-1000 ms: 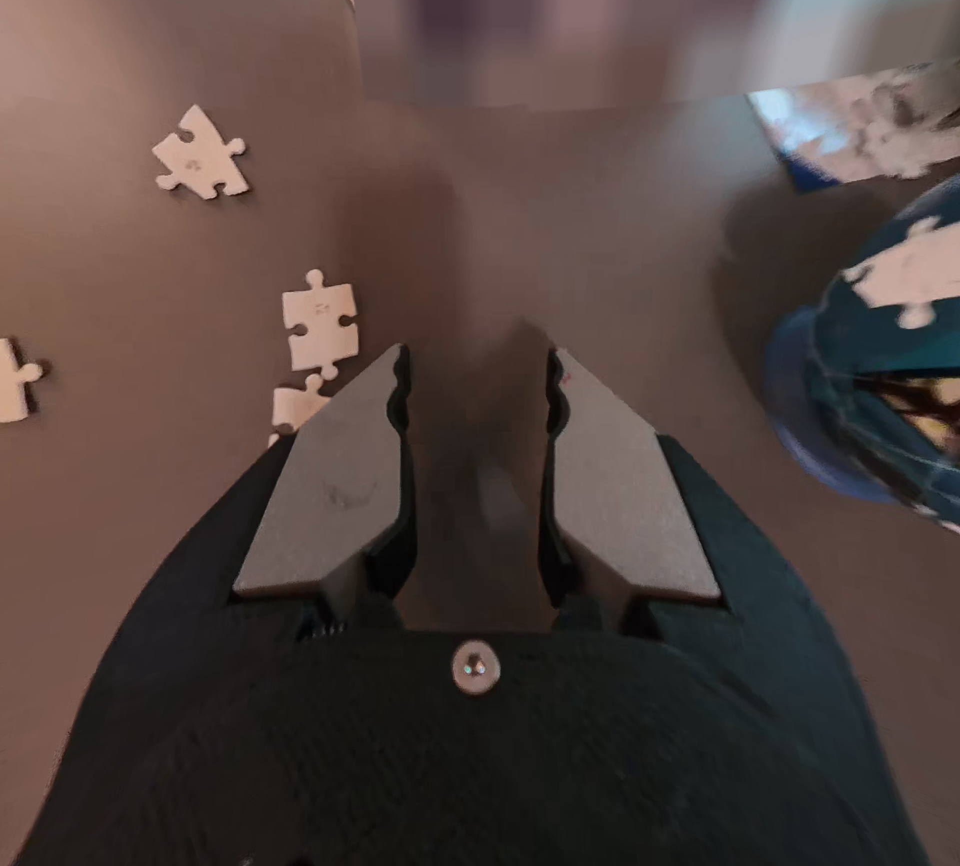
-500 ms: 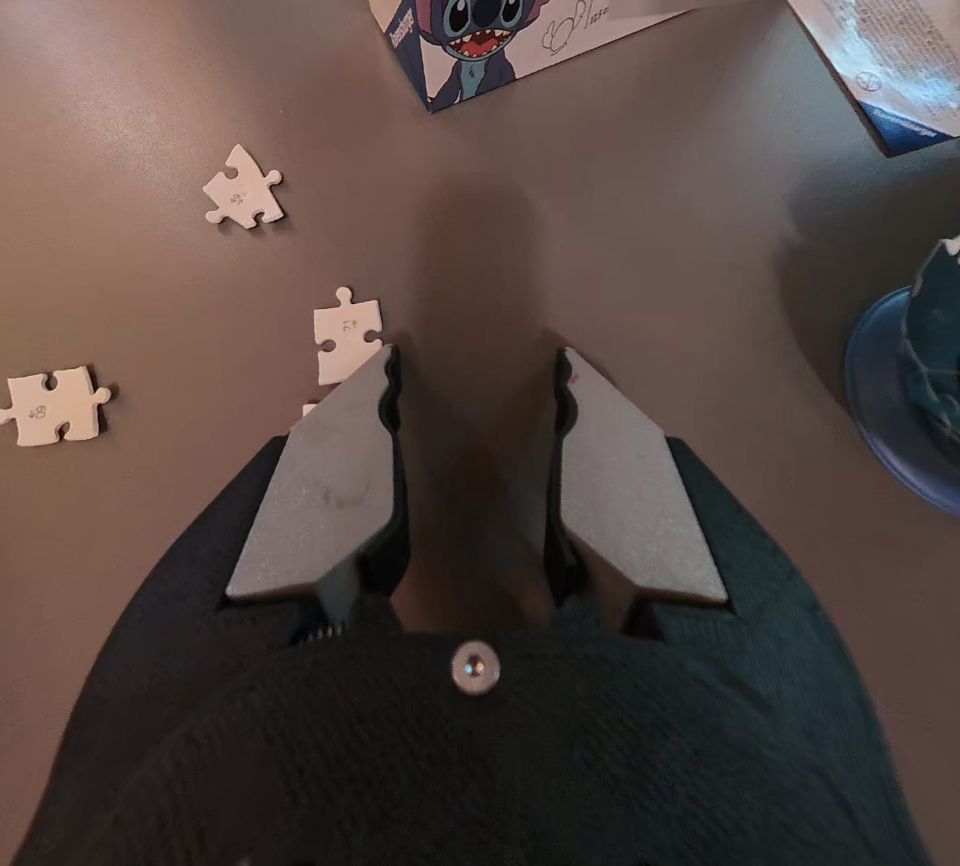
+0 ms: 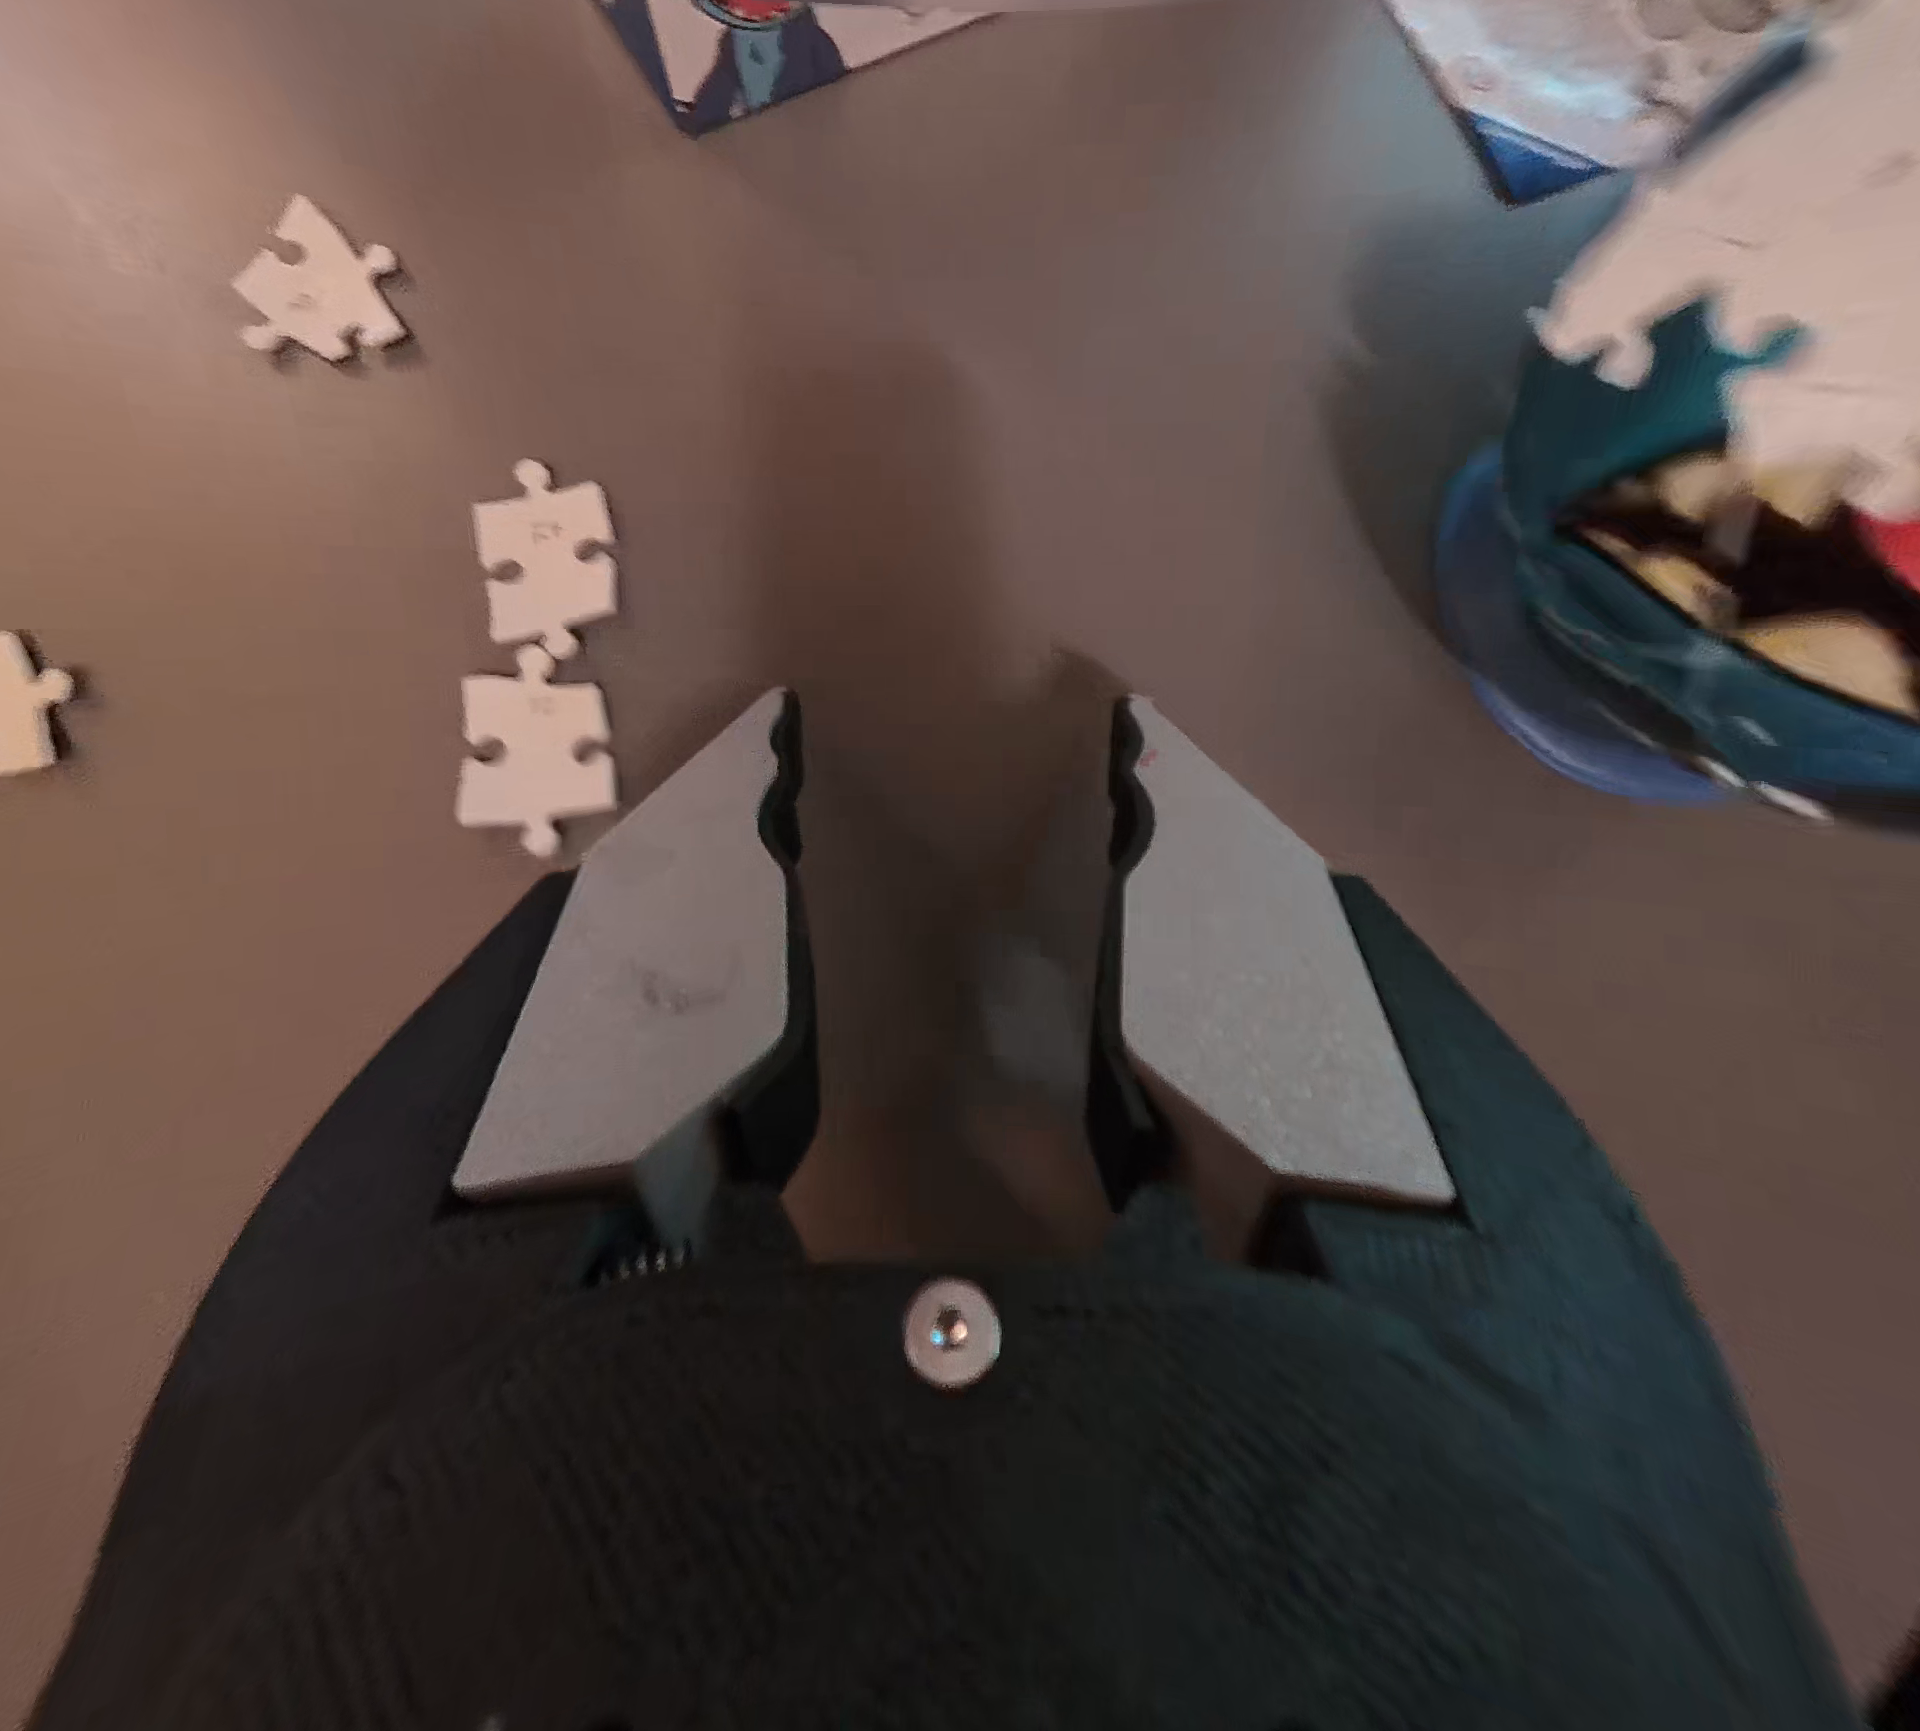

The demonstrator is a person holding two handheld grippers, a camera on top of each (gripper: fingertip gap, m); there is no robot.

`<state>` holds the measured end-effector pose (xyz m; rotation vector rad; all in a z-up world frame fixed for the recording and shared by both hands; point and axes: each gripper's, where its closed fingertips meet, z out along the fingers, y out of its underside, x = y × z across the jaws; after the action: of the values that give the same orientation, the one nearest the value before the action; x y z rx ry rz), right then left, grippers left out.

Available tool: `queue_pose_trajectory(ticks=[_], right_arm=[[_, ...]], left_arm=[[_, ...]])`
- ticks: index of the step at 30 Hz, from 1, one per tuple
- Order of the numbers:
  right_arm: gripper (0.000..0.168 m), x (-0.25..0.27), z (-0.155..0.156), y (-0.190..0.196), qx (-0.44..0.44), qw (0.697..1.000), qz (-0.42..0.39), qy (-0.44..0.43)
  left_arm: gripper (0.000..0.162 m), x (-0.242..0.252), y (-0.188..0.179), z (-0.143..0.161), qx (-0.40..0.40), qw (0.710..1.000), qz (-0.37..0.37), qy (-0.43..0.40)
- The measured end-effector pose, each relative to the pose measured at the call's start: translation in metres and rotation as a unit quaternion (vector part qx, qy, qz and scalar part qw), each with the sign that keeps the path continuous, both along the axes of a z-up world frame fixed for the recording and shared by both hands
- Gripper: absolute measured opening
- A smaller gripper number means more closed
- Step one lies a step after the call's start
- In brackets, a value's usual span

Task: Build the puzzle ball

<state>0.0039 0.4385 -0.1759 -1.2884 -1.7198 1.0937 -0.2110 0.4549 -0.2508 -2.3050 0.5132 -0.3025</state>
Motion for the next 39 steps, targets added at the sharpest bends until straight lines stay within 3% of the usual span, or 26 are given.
queue_pose_trajectory(ticks=[3, 8, 12, 17, 26, 34, 39], right_arm=[[0.067, 0.0, -0.009, -0.002, 0.016, 1.0, -0.006, -0.001], [0.072, -0.007, -0.015, -0.009, 0.022, 1.0, 0.01, 0.0], [0.075, -0.014, -0.023, -0.005, 0.04, 0.999, 0.007, -0.009], [0.078, -0.02, -0.028, 0.0, 0.04, 0.999, 0.017, -0.011], [0.077, -0.032, -0.044, -0.01, 0.052, 0.997, 0.038, -0.036], [0.073, -0.029, -0.044, -0.015, 0.022, 0.998, 0.027, -0.049], [0.072, -0.024, -0.036, -0.025, -0.044, 0.997, 0.024, -0.052]], left_arm=[[0.074, 0.012, -0.046, 0.0, -0.007, 0.999, -0.051, -0.004], [0.073, 0.059, -0.088, 0.003, -0.004, 0.995, -0.095, -0.042], [0.079, 0.09, -0.082, 0.02, 0.052, 0.992, -0.105, -0.037], [0.081, 0.099, -0.071, 0.016, 0.071, 0.992, -0.108, 0.001], [0.079, 0.124, -0.066, 0.023, 0.105, 0.983, -0.144, -0.041], [0.078, 0.126, -0.07, 0.032, 0.103, 0.981, -0.152, -0.064], [0.078, 0.13, -0.075, 0.059, 0.092, 0.981, -0.159, -0.067]])
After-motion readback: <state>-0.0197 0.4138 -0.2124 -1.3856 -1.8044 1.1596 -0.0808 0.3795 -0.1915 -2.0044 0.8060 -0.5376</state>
